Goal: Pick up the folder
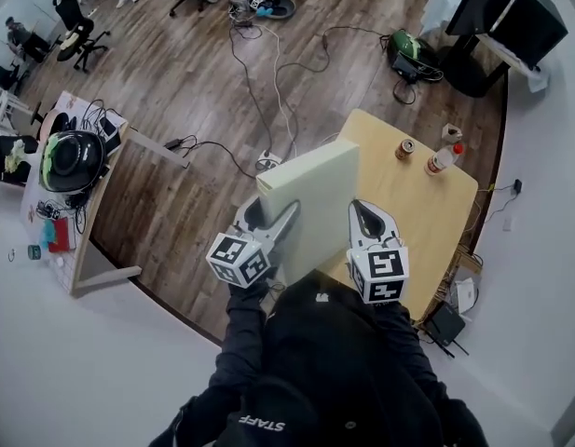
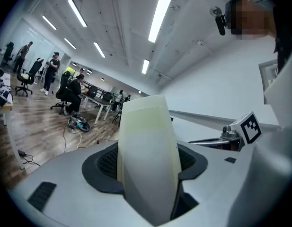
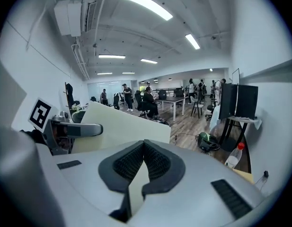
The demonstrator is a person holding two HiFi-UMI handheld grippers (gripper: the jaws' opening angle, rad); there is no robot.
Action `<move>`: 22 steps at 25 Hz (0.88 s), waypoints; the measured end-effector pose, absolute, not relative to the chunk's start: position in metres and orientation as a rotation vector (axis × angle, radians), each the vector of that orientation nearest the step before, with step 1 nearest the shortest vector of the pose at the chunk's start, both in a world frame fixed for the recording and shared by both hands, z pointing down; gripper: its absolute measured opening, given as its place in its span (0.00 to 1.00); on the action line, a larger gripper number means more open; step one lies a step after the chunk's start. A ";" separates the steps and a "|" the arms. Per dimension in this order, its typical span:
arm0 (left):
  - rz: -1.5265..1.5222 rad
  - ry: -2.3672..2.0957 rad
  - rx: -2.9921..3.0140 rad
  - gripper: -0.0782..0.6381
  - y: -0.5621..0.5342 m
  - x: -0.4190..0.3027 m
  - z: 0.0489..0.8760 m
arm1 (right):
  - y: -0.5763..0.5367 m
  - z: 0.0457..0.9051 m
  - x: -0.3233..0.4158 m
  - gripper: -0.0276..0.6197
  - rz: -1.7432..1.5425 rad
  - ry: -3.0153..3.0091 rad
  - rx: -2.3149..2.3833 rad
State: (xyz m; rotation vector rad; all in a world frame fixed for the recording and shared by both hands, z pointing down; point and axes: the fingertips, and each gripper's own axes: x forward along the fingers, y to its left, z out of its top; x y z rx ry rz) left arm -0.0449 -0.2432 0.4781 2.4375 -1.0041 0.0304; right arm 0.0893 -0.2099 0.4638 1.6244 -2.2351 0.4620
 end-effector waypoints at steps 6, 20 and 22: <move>0.046 -1.130 2.528 0.54 -0.240 -0.031 0.422 | -0.211 0.410 0.105 0.08 0.341 -2.266 1.718; 0.170 -1.336 2.699 0.54 -0.244 0.006 0.356 | -0.225 0.353 0.131 0.08 0.198 -2.329 1.840; 0.177 -1.358 2.708 0.54 -0.242 0.009 0.353 | -0.226 0.351 0.131 0.08 0.185 -2.337 1.836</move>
